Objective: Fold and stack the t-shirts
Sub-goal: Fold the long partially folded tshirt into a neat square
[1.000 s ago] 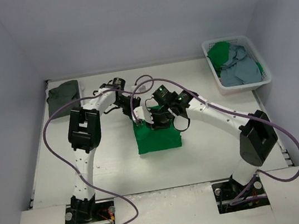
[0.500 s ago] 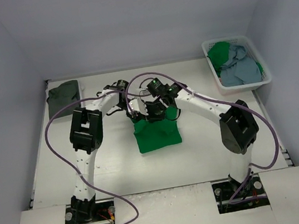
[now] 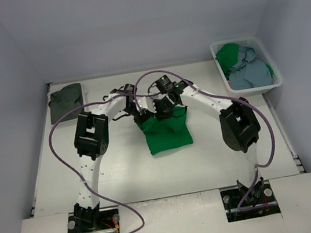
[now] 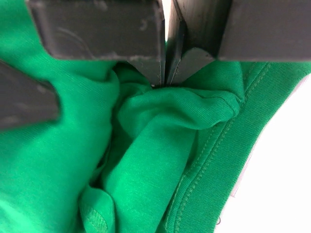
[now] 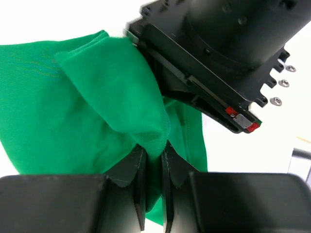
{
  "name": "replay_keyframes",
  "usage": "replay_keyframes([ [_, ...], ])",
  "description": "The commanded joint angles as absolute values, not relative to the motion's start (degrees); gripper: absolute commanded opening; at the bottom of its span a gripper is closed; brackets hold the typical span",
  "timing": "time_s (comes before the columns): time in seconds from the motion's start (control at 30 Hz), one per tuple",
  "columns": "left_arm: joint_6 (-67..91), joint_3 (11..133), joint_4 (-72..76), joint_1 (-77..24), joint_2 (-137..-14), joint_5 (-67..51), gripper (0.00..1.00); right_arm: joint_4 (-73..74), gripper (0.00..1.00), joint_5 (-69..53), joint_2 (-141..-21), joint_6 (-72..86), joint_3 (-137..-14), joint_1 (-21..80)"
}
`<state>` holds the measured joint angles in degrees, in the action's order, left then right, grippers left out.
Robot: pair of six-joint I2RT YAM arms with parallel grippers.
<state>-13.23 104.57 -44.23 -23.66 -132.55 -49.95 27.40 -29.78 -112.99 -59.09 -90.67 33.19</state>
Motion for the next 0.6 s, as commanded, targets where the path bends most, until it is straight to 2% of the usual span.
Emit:
replay_keyframes([
  [0.0,-15.1,105.9,-46.4,-24.4,-132.5,-49.5,0.0,25.8,0.0,-28.3,-115.0,-60.5,-93.8,31.1],
  [0.17,-15.5,105.2,-46.3,-24.4,-131.3,-48.8,0.0,25.7,0.0,-28.5,-117.2,-60.2,-94.0,30.6],
  [0.23,-15.8,105.6,-46.9,-24.3,-130.8,-48.6,0.01,25.4,0.03,-28.3,-117.7,-59.6,-94.1,30.5],
  [0.4,-17.3,106.2,-48.6,-23.8,-128.3,-47.8,0.09,24.2,0.1,-28.8,-118.9,-56.7,-95.0,29.9],
  [0.47,-18.0,106.3,-49.1,-23.6,-127.3,-47.8,0.12,23.0,0.16,-29.2,-118.7,-55.5,-95.2,29.7],
  [0.5,-18.3,106.5,-49.7,-23.3,-127.0,-47.5,0.12,21.0,0.24,-28.4,-118.3,-54.7,-94.9,29.7],
  [0.57,-18.6,107.3,-50.4,-22.7,-126.1,-47.5,0.12,19.4,0.34,-27.7,-117.4,-52.6,-94.1,29.7],
])
